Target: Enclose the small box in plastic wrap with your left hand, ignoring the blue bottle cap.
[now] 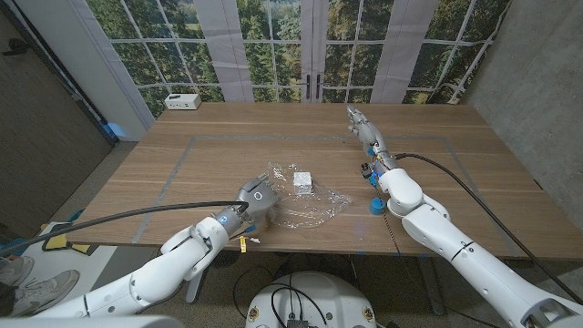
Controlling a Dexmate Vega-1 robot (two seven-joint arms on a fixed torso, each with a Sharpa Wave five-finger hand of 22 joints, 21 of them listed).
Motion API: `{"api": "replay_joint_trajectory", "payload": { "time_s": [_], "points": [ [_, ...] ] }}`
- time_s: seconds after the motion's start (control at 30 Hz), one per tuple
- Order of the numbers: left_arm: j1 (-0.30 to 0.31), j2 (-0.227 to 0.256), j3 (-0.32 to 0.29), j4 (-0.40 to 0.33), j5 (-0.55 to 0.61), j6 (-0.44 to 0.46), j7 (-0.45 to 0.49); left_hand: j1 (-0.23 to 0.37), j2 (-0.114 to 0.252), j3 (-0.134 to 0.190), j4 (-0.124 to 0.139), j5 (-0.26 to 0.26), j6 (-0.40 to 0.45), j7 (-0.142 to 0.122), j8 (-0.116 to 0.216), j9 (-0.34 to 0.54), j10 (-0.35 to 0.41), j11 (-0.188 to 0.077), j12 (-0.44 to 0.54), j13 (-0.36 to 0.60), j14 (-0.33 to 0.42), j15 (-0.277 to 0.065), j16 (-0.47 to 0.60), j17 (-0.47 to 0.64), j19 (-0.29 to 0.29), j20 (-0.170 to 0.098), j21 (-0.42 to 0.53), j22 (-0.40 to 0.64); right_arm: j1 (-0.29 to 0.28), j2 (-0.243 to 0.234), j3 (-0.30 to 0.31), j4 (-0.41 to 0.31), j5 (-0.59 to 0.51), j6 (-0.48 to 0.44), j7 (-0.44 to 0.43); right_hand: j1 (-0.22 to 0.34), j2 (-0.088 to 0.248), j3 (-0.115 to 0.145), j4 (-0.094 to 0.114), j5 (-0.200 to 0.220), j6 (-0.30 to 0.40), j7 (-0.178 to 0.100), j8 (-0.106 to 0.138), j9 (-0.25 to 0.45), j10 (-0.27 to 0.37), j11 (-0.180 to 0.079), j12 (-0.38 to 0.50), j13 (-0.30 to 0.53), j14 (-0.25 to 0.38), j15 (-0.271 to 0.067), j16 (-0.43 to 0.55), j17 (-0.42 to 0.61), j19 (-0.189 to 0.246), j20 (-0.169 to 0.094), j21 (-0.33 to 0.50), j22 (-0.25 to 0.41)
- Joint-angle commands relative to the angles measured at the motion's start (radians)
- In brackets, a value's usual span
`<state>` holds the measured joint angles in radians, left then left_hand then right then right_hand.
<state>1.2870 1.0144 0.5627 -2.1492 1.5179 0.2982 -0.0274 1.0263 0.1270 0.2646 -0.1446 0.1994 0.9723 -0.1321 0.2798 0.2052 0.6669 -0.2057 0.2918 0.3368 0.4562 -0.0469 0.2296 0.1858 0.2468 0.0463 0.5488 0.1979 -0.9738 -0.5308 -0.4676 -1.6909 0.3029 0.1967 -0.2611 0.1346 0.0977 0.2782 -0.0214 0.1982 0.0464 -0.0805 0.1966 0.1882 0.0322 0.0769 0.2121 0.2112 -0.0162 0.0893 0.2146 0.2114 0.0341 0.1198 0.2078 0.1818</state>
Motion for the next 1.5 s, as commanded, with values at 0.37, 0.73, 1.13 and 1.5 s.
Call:
{"api": "replay_joint_trajectory", "payload": {
  "time_s": [0.37,0.73,1.13,1.5],
  "points": [
    [0.004,-0.092,0.041,0.146,-0.009,0.199,0.388,0.020,0.049,0.054,0.006,-0.014,0.038,0.025,0.018,0.018,0.069,0.001,0.019,0.011,0.058,-0.161,0.004,0.002,0.034,-0.005,0.025,0.004,0.019,0.014,-0.018,0.000,-0.018,-0.030,-0.014,0.002,-0.005,0.007,0.001,0.000,0.002,-0.004,-0.001,0.002,0.002,-0.001,-0.001,0.002,0.000,0.001,0.000,0.003,-0.002,0.004,0.002,0.003],
    [-0.060,-0.154,0.084,0.207,-0.097,0.191,0.510,0.015,0.045,0.062,0.009,-0.016,0.039,0.020,0.019,0.019,0.074,0.002,0.017,0.014,0.078,-0.162,0.006,0.003,0.036,0.003,0.029,0.004,0.028,0.024,-0.021,0.017,-0.004,-0.036,-0.010,0.003,-0.004,0.008,0.000,0.000,0.002,-0.004,0.000,0.002,0.001,-0.002,-0.001,0.002,0.000,0.001,0.000,0.003,-0.003,0.004,0.002,0.003],
    [-0.160,-0.225,0.156,0.294,-0.147,0.181,0.635,0.014,0.040,0.071,0.008,-0.016,0.043,0.019,0.021,0.018,0.087,0.002,0.018,0.016,0.096,-0.164,0.007,0.003,0.041,0.003,0.033,0.004,0.030,0.020,-0.018,0.022,-0.002,-0.042,-0.014,0.003,-0.004,0.009,0.001,0.000,0.001,-0.005,-0.001,0.002,0.000,-0.003,-0.002,0.002,0.000,0.004,0.000,0.003,-0.005,0.005,0.001,0.003],
    [-0.235,-0.276,0.209,0.341,-0.200,0.158,0.706,0.011,0.037,0.075,0.008,-0.016,0.043,0.017,0.022,0.018,0.091,0.003,0.017,0.018,0.101,-0.165,0.004,0.003,0.043,0.002,0.035,0.004,0.045,0.014,-0.014,0.044,0.013,-0.033,0.008,0.004,-0.003,0.010,0.000,0.000,0.002,-0.005,0.000,0.002,0.001,-0.002,-0.002,0.002,-0.003,0.002,-0.001,0.003,-0.005,0.003,0.001,0.003]
  ]
}}
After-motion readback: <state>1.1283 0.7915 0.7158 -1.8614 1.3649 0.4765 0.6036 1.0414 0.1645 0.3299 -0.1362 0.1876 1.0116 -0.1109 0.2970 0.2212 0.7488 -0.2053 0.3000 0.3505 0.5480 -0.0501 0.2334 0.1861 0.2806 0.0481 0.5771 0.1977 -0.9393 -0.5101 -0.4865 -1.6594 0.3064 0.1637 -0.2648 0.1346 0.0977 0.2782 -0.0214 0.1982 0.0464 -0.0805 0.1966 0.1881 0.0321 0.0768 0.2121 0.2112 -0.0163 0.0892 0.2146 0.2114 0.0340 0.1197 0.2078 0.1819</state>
